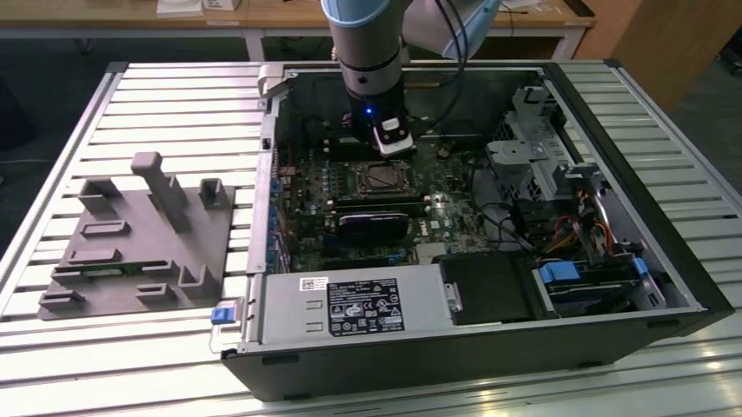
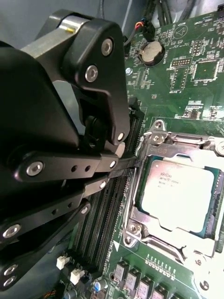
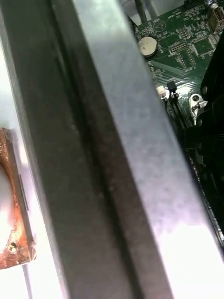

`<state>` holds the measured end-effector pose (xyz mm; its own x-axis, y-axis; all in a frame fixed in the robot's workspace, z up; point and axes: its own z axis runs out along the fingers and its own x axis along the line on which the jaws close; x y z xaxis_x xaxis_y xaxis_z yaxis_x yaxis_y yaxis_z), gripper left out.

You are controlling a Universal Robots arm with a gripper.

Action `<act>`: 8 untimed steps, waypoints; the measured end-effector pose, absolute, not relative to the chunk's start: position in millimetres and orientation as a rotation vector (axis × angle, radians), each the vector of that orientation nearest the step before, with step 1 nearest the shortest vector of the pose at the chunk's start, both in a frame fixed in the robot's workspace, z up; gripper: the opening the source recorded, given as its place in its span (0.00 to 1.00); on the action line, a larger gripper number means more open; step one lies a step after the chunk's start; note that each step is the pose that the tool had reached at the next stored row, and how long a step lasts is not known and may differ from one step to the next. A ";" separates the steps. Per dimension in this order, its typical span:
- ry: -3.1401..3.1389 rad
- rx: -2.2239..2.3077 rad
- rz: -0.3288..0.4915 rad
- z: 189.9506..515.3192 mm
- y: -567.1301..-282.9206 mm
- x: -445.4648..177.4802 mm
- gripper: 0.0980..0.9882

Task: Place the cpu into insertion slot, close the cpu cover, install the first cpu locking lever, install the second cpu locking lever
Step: 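Install the first cpu locking lever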

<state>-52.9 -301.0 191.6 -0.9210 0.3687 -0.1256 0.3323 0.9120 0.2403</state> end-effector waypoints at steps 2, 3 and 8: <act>2.906 0.537 0.322 191.6 -301.0 -52.9 0.01; 2.906 0.537 0.322 191.9 -301.0 -52.8 0.01; 2.906 0.536 0.321 201.2 -301.0 -52.8 0.01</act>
